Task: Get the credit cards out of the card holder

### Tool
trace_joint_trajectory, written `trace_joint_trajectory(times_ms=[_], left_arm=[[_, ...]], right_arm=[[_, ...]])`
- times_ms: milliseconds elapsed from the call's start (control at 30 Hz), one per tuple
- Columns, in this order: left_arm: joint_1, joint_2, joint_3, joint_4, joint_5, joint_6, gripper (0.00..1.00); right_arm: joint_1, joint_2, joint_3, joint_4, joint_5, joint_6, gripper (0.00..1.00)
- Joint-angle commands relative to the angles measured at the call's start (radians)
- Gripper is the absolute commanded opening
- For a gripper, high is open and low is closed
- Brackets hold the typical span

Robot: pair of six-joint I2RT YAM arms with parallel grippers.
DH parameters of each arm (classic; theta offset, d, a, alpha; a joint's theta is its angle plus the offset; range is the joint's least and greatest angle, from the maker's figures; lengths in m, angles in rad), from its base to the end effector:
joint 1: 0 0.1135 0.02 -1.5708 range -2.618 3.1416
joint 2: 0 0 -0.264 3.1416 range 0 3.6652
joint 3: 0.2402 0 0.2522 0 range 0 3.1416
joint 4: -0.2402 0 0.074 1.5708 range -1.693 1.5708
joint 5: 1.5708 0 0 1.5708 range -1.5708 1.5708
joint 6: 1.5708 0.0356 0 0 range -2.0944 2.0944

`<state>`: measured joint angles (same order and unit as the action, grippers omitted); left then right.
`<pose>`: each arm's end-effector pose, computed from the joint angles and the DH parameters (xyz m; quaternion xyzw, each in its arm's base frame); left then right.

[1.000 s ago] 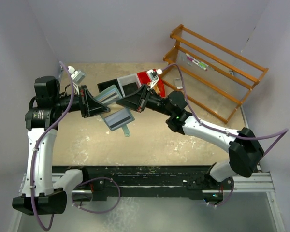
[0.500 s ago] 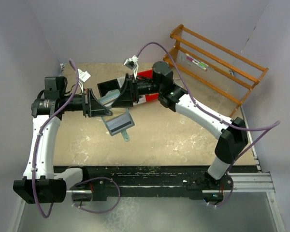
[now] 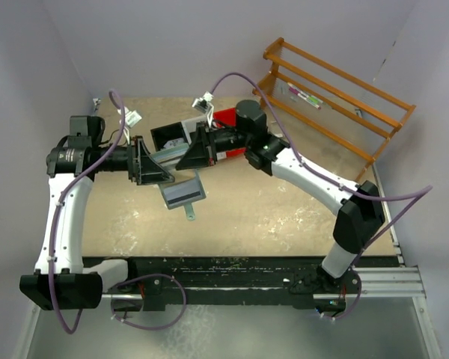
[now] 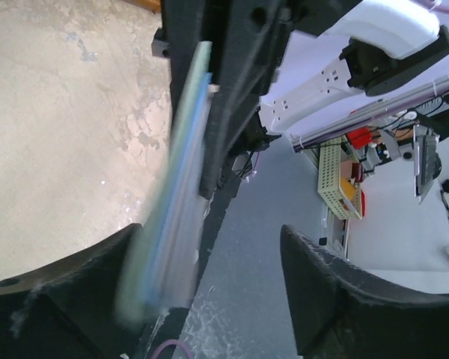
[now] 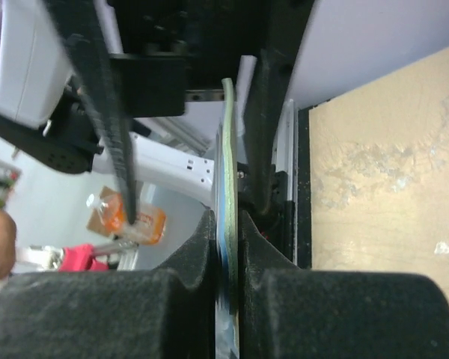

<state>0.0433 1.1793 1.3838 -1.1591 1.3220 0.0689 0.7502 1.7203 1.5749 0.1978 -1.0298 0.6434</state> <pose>0.1961 -0.0260 0.3985 0.1958 0.7498 -0.5707 0.2718 0.2737 0.2968 0.4033 -0.3887 0.5792 0.6651 0.2666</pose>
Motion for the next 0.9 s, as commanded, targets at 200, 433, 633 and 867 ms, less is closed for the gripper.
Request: trace_joint_trajectory(times_ms=[200,433,633,867], left_arm=[[0.003,-0.187,-0.174,0.535,0.085,-0.422,0.88],[0.003,-0.210,-0.221,0.660,0.056,-0.562,0.83],[0.003,-0.234,-0.311,0.929,0.042,-0.836,0.56],[0.003,-0.228,-0.333,1.060,0.017,-0.965,0.48]], right_arm=[[-0.030,-0.219,-0.467,1.001,0.517,0.637,0.00],[-0.006,-0.208,-0.559,1.226,0.739,0.726,0.00],[0.030,-0.235,-0.624,1.242,0.865,0.679,0.00],[0.085,-0.213,-0.666,1.324,0.941,0.683,0.00]])
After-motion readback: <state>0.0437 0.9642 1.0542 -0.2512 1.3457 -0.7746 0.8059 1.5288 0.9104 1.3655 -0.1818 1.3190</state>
